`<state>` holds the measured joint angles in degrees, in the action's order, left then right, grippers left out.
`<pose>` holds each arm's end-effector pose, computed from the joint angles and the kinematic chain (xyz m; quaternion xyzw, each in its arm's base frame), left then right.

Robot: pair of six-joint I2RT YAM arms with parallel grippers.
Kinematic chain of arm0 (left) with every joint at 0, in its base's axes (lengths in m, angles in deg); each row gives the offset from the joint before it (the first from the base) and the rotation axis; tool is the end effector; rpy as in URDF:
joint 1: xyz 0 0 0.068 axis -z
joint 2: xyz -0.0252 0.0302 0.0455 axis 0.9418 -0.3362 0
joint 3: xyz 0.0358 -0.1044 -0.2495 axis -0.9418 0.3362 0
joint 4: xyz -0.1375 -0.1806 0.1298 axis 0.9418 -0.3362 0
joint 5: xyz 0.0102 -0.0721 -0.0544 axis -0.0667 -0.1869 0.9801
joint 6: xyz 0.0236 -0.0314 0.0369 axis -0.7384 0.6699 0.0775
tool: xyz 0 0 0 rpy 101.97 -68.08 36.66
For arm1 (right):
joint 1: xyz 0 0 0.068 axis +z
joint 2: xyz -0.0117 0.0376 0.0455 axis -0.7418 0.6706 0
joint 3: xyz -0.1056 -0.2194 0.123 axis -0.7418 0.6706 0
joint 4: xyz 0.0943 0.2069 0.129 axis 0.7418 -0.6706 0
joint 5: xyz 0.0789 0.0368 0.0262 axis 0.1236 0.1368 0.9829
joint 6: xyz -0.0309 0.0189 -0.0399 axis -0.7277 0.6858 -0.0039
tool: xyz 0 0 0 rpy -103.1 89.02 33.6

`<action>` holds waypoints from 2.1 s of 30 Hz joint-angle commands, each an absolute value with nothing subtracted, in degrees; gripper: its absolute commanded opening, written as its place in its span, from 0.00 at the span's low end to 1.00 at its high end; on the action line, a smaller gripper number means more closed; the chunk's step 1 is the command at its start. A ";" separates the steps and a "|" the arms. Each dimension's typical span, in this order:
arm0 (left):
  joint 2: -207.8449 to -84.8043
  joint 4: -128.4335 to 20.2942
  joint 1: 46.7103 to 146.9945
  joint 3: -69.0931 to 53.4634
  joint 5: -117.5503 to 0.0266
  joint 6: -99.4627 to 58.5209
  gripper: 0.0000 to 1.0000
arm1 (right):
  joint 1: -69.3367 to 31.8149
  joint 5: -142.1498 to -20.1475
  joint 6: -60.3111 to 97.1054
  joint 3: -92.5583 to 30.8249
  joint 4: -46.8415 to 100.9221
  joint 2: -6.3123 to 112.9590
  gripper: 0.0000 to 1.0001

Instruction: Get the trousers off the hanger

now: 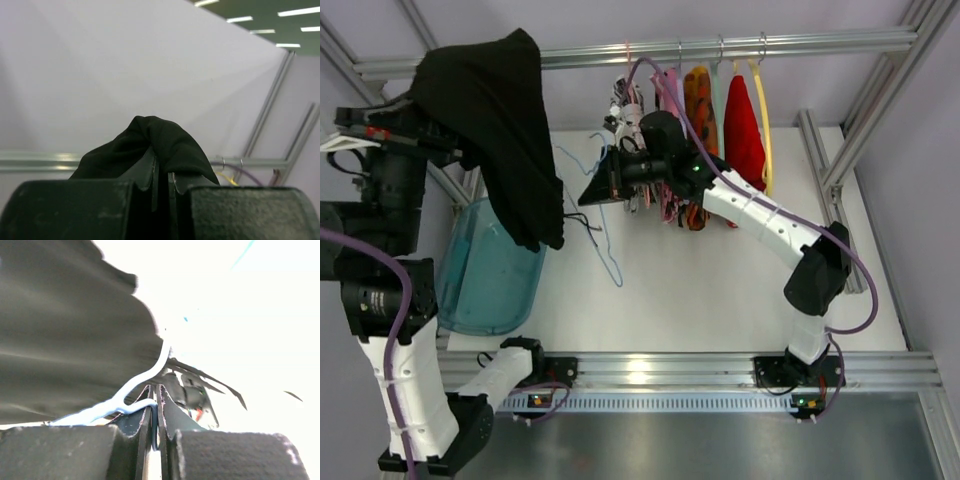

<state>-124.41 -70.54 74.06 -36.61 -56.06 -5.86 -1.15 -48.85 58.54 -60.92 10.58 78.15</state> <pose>0.0749 -0.0116 0.6064 -0.0101 0.4815 -0.2697 0.8339 0.2811 0.3320 0.3964 -0.2010 0.7572 0.5946 0.1805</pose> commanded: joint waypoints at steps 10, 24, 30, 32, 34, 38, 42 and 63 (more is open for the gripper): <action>-122.17 -66.55 73.08 -41.30 -88.45 -24.21 0.00 | 1.15 -50.12 50.43 -58.33 6.54 75.51 0.00; -110.04 -58.55 71.14 -17.49 -101.56 -40.84 0.00 | 3.79 -51.26 45.34 -56.83 3.20 73.23 0.00; -106.35 -55.05 70.70 -7.47 -104.11 -42.51 0.00 | 3.97 -51.70 42.97 -58.32 1.62 72.00 0.00; -105.81 -53.98 70.70 -4.04 -104.55 -42.77 0.00 | 3.97 -51.79 42.26 -58.85 0.57 71.47 0.00; -105.20 -52.84 69.04 -0.71 -104.73 -43.65 0.00 | 3.97 -52.22 40.94 -59.21 -0.31 70.77 0.00; -106.94 -48.80 69.12 1.52 -105.78 -46.29 0.00 | 3.88 -52.40 39.45 -59.21 -1.19 69.80 0.00; -113.70 -48.18 69.04 -4.36 -104.13 -44.36 0.00 | 3.88 -53.02 38.65 -58.77 -1.81 69.19 0.00; -141.75 -44.91 63.60 -44.80 -96.22 -48.50 0.00 | 3.70 -54.69 38.04 -60.61 -2.69 68.57 0.00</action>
